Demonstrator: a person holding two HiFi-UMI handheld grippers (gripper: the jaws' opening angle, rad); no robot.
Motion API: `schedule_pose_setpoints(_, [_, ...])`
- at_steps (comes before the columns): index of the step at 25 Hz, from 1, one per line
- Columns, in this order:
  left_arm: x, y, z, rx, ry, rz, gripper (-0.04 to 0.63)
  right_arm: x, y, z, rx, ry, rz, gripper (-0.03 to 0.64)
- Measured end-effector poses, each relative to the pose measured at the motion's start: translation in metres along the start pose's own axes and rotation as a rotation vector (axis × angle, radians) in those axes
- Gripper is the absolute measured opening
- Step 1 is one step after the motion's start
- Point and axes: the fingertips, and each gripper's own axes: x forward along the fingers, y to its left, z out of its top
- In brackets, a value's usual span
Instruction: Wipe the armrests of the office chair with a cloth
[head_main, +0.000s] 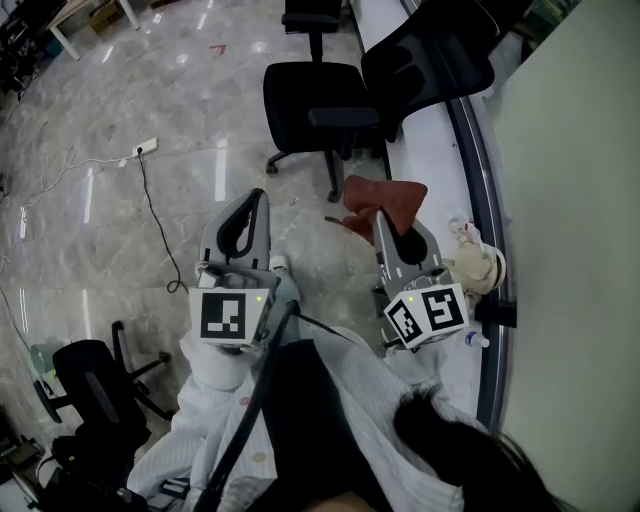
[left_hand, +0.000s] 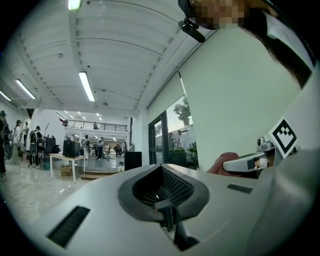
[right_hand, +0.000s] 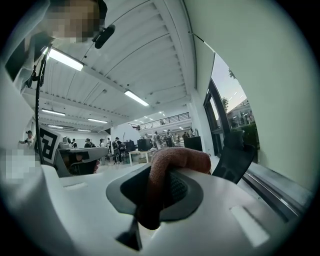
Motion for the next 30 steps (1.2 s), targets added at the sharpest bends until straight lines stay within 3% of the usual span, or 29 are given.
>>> schedule_pose_setpoints(6, [0.088,0.096,0.011,0.017,0.01,-0.067,0.003,0.123,-0.004,0.019,0.004,-0.005,-0.063,0.04])
schedule_pose_setpoints(12, [0.19,0.158,-0.016,-0.019,0.068,-0.109,0.003,0.227,-0.039,0.016,0.017,0.046,-0.116,0.04])
schedule_pose_setpoints(15, [0.218,0.172,-0.029,-0.022,0.091,-0.106,0.003,0.251,-0.059,0.008,0.023,0.079,-0.131,0.039])
schedule_pose_setpoints(20, [0.289,0.226,-0.032,-0.005,0.082,-0.058,0.003,0.333,-0.093,0.005,0.034,0.084,-0.105,0.04])
schedule_pose_setpoints(25, [0.371,0.289,-0.006,0.032,0.052,-0.012,0.003,0.44,-0.119,0.035,0.026,0.061,-0.043,0.04])
schedule_pose_setpoints(30, [0.436,0.335,0.003,0.053,0.047,-0.019,0.003,0.52,-0.134,0.056,0.022,0.054,-0.028,0.04])
